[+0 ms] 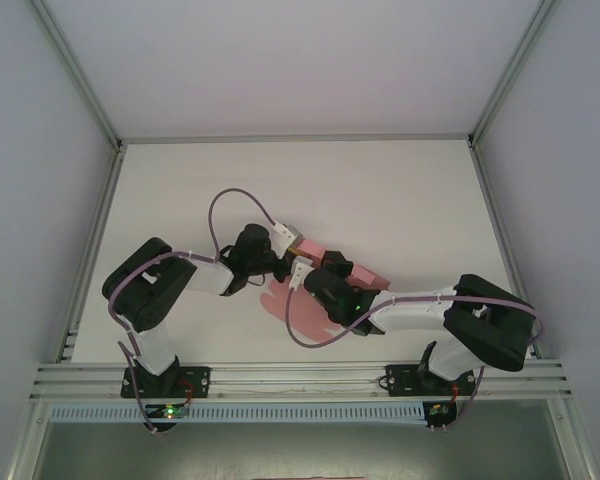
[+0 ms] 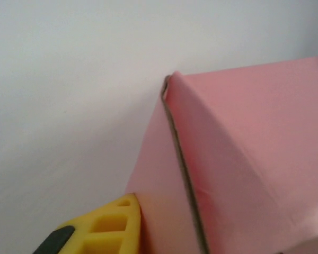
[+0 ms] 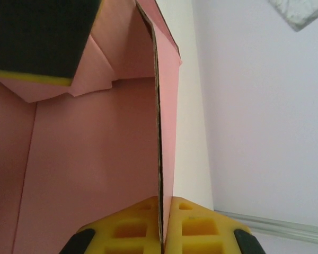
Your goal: Assemble paper box
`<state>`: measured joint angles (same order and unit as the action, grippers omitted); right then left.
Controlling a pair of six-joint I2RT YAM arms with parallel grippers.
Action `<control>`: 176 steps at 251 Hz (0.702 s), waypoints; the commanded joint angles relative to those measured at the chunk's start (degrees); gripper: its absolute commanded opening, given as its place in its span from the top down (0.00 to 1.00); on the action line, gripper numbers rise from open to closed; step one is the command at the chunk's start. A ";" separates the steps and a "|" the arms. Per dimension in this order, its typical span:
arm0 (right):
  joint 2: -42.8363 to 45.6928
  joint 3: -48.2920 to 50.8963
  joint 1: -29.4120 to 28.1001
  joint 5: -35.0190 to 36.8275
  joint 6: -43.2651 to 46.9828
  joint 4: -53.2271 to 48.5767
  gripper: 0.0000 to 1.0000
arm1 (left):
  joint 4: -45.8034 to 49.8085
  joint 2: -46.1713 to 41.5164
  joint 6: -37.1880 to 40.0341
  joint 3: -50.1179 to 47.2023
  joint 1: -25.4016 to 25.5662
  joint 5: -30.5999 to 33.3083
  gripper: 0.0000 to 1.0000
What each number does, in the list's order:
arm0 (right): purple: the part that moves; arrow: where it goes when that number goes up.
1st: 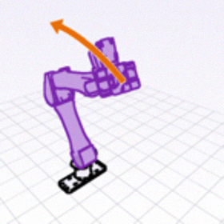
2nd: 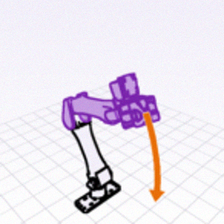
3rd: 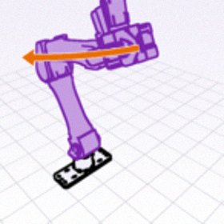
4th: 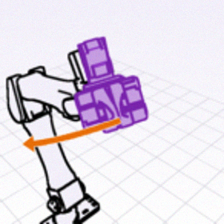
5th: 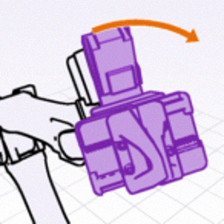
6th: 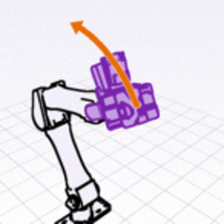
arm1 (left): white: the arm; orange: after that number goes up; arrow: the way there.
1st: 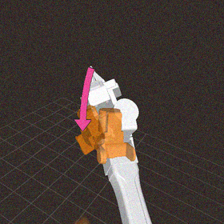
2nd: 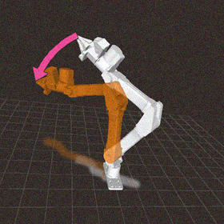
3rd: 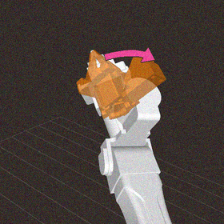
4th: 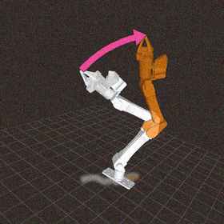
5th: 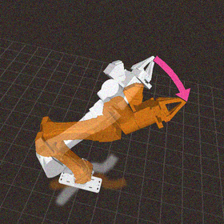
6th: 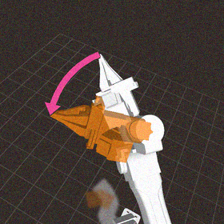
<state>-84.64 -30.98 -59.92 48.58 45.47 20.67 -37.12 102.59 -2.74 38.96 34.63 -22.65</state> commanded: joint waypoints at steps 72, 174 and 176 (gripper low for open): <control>3.78 3.42 -0.14 -19.95 -6.37 -16.65 1.00 | 12.10 8.69 -9.18 9.22 6.61 49.89 1.00; 11.14 1.92 5.09 -28.50 -13.58 -24.42 1.00 | 17.41 11.41 -24.16 9.28 8.10 73.91 1.00; 11.20 1.90 5.19 -28.53 -13.57 -24.46 1.00 | 18.07 11.41 -24.29 9.57 8.13 74.19 1.00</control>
<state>-75.85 -31.40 -52.95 36.42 39.13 8.99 -31.73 108.18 -17.30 48.18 48.69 16.64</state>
